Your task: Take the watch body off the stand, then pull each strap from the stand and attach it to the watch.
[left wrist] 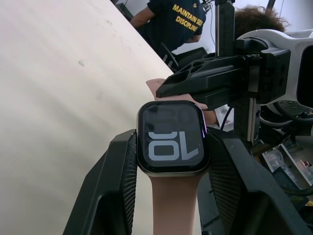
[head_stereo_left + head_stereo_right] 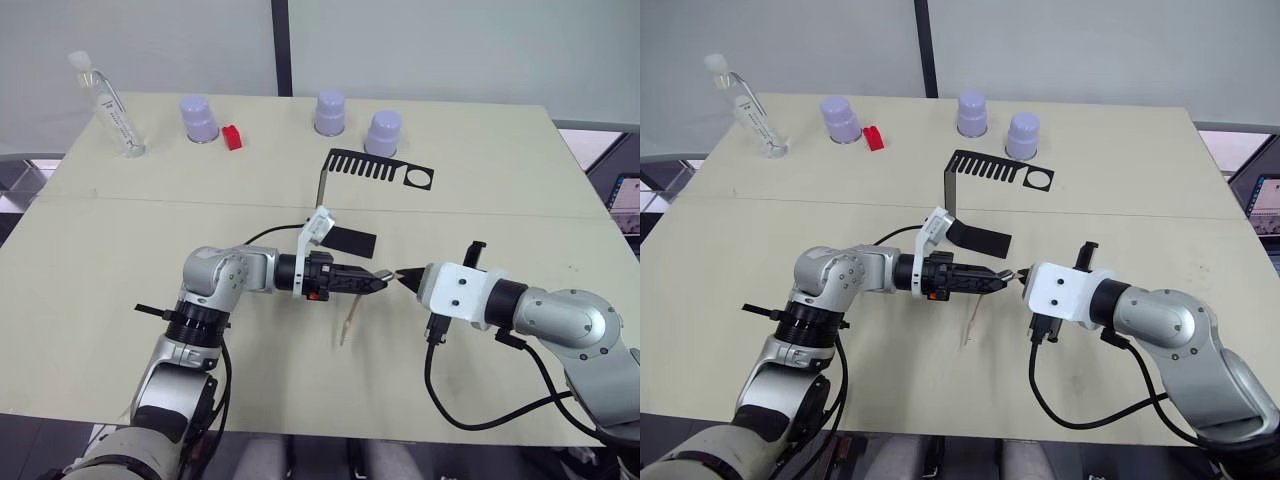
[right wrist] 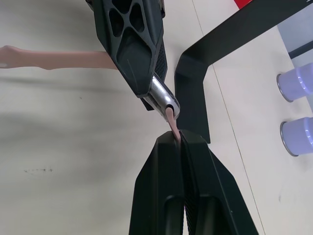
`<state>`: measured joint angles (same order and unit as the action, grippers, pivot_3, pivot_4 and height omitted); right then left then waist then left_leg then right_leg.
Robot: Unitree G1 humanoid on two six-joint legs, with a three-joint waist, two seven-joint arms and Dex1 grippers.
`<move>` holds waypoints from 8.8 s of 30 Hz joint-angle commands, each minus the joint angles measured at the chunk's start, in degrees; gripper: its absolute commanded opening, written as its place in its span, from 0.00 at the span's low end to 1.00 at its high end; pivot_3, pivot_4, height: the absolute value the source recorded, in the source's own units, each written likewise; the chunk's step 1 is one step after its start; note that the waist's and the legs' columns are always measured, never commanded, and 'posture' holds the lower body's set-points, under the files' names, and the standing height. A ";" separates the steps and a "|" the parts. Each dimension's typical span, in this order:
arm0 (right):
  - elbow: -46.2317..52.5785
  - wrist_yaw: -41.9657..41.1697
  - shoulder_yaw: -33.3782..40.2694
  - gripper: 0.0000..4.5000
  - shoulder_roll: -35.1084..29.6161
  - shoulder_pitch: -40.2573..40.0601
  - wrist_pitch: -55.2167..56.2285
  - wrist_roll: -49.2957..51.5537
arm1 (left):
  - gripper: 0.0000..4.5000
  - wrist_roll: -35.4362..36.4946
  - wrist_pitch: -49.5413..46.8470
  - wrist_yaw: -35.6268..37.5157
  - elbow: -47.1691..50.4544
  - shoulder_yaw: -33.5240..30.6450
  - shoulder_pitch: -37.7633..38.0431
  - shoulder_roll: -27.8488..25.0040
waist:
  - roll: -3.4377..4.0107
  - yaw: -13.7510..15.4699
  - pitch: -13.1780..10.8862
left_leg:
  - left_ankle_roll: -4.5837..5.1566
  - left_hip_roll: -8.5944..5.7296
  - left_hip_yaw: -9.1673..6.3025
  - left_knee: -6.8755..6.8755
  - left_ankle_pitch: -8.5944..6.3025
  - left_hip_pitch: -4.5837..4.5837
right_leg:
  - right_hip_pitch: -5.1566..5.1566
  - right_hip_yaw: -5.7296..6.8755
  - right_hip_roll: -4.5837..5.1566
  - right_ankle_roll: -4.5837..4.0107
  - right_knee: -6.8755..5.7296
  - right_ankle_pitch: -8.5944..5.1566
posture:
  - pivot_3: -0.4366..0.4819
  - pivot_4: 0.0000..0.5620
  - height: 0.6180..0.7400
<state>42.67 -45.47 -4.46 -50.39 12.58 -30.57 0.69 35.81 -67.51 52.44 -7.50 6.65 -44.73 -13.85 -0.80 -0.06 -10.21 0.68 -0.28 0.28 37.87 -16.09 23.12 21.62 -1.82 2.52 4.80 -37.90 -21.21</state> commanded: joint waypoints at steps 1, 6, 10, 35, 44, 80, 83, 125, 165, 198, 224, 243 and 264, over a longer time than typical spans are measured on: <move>3.00 -0.82 -1.08 0.00 0.82 1.45 0.86 1.39 | 0.35 2.69 0.61 1.39 3.32 1.78 -2.29 3.27 | 0.00 0.00 0.00 | 0.00 0.00 0.00 0.00 0.00 0.00 | 0.00 0.00 0.00 0.00 0.01 0.00 | 0.48 0.27 1.00; 3.04 -0.93 -1.09 0.00 0.76 1.70 0.76 1.41 | 0.35 2.53 0.76 1.18 3.18 1.72 -2.27 3.35 | 0.00 0.01 0.00 | 0.00 0.00 0.00 0.00 0.00 0.00 | 0.00 0.00 0.00 0.00 0.01 0.00 | 0.48 0.27 1.00; 3.13 -1.01 -0.92 0.00 0.68 1.98 0.61 1.49 | 0.35 2.23 1.05 1.11 2.84 1.79 -2.20 3.13 | 0.00 0.01 0.00 | 0.00 0.00 0.00 0.00 0.00 0.00 | 0.00 0.00 0.00 0.00 0.01 0.00 | 0.48 0.27 1.00; 3.56 -0.89 -0.27 0.00 0.72 1.26 0.07 1.94 | 0.35 2.46 1.44 0.75 2.80 1.50 -2.58 3.52 | 0.00 0.00 0.00 | 0.00 0.00 0.01 0.00 0.00 0.00 | 0.00 0.00 0.00 0.00 0.01 0.00 | 0.48 0.27 1.00; 3.62 -0.74 -0.15 0.00 0.83 0.92 0.08 1.95 | 0.35 2.44 1.43 0.74 2.39 1.47 -3.00 3.75 | 0.00 0.00 0.00 | 0.00 0.00 0.01 0.00 0.00 0.00 | 0.00 0.00 0.00 0.00 0.01 0.00 | 0.48 0.27 1.00; 3.30 -0.84 -0.61 0.00 0.58 1.78 0.58 1.26 | 0.35 2.08 1.69 0.39 1.81 1.93 -3.28 4.36 | 0.00 0.00 0.00 | 0.00 0.00 0.01 0.00 0.00 0.00 | 0.00 0.00 0.00 0.00 0.02 0.00 | 0.48 0.27 1.00; 3.16 -0.91 -0.58 0.00 0.56 1.78 0.70 1.27 | 0.35 2.09 1.61 0.27 1.89 1.90 -3.24 4.38 | 0.00 0.01 0.00 | 0.00 0.00 0.01 0.00 0.00 0.00 | 0.00 0.00 0.00 0.00 0.01 0.00 | 0.48 0.27 1.00; 2.93 -1.07 -0.60 0.00 -0.28 1.21 2.69 -0.33 | 0.35 1.96 1.06 -0.09 1.82 2.30 -3.66 4.68 | 0.00 0.01 0.00 | 0.00 0.00 0.00 0.00 0.00 0.00 | 0.00 0.00 0.00 0.00 0.02 0.00 | 0.48 0.27 1.00; 3.14 -0.93 -0.45 0.00 -0.23 1.17 2.68 -1.27 | 0.35 2.94 -0.82 -0.37 3.28 1.99 -3.85 5.79 | 0.00 0.01 0.00 | -0.01 0.00 0.01 0.00 0.00 0.00 | 0.00 0.00 0.00 0.00 0.02 0.00 | 0.48 0.27 1.00; 3.89 -0.94 0.11 0.00 -0.17 1.28 1.82 -0.89 | 0.35 1.29 1.65 0.60 2.49 3.68 -3.90 5.53 | 0.00 0.02 0.00 | -0.01 0.00 0.01 0.00 0.00 0.00 | 0.00 0.00 0.00 0.00 0.01 0.00 | 0.48 0.27 1.00; 15.14 -0.26 34.34 0.99 1.28 -18.18 -17.35 44.73 | 0.35 -32.02 96.15 17.34 -5.19 11.97 3.65 -17.77 | 0.02 0.29 0.01 | 0.44 0.01 0.08 -0.11 -0.29 -0.04 | -0.06 -0.05 0.09 -0.01 0.32 0.00 | 0.48 0.27 1.00; 13.92 3.95 27.51 0.99 -1.03 -18.04 -11.35 41.40 | 0.35 -25.95 91.64 14.85 -8.42 11.25 3.40 -19.11 | 0.02 -0.03 0.01 | 0.49 0.01 0.09 -0.01 -0.31 -0.04 | -0.05 -0.01 0.03 0.00 0.05 0.00 | 0.48 0.27 1.00; 13.15 1.64 36.40 1.00 -4.10 -24.12 -13.05 46.76 | 0.99 -16.04 51.85 38.06 4.78 3.99 8.13 -40.56 | 0.03 -1.33 0.02 | 0.38 0.07 0.04 -0.11 -0.25 -0.05 | -0.02 -0.02 -0.02 -0.06 0.13 -0.03 | 0.48 0.27 1.00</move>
<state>54.46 -41.99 27.71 -53.77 -10.99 -43.34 44.57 16.61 -16.71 85.39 -3.19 13.91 -37.32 -51.37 -0.77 -1.39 -10.19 1.05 -0.22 0.32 37.72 -16.34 23.02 21.55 -1.84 2.51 4.72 -37.76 -21.25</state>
